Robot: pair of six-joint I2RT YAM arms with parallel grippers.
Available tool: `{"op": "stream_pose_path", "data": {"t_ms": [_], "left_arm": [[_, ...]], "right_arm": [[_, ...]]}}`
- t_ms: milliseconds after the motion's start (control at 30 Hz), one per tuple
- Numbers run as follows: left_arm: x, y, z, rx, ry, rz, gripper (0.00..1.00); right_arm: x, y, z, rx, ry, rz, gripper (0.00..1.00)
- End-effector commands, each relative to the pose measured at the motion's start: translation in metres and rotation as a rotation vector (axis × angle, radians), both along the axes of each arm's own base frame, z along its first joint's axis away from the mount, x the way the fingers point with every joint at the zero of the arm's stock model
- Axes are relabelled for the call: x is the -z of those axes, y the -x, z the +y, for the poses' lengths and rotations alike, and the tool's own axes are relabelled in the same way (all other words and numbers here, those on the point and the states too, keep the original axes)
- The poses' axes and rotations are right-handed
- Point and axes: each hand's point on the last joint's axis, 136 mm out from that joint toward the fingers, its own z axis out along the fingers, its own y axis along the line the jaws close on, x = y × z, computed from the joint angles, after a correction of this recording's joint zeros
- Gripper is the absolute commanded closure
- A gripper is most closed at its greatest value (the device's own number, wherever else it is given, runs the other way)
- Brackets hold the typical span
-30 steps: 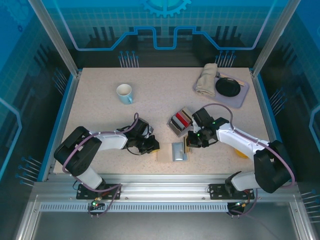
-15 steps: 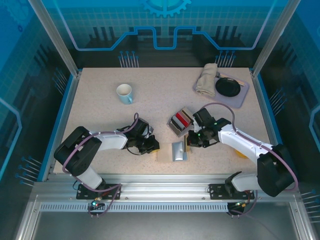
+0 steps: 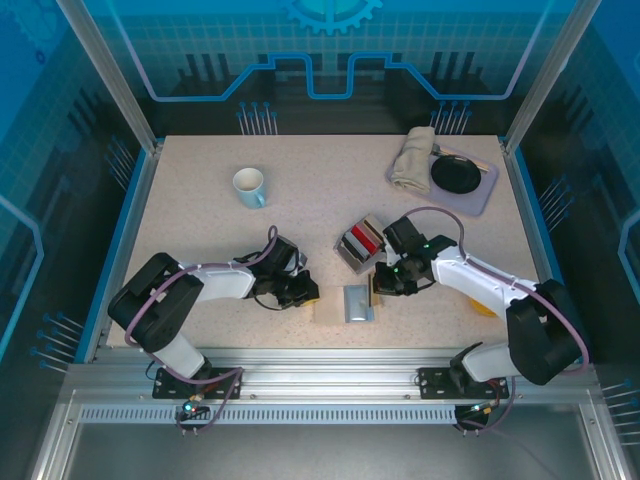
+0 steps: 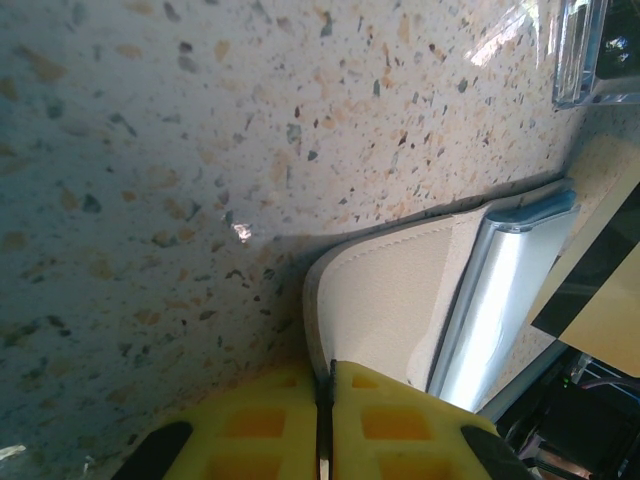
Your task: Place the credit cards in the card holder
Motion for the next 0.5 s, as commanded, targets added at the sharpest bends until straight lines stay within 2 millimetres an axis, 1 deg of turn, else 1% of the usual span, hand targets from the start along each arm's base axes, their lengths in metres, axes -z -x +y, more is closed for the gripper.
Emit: {"op": "stream_pose_path", "data": {"t_ms": [0,133,333,400,467], "left_arm": [[0.003,0.001,0.0,-0.008,-0.014,0.01,0.9],[0.004,0.0,-0.002,-0.016,-0.008,0.013,0.9],[0.005,0.0,-0.005,-0.019,-0.006,0.015,0.9],[0.005,-0.001,-0.005,-0.021,-0.007,0.014,0.9],[0.006,-0.001,-0.004,-0.023,-0.013,0.016,0.9]], "right_arm": [[-0.007,0.004,0.014,-0.019,-0.067,0.0,1.0],[-0.018,0.004,0.025,-0.025,-0.144,-0.008,1.0],[-0.017,0.004,0.028,-0.026,-0.154,0.004,1.0],[-0.017,0.004,0.025,-0.024,-0.144,-0.003,1.0],[-0.018,0.003,0.018,-0.017,-0.103,-0.014,1.0]]}}
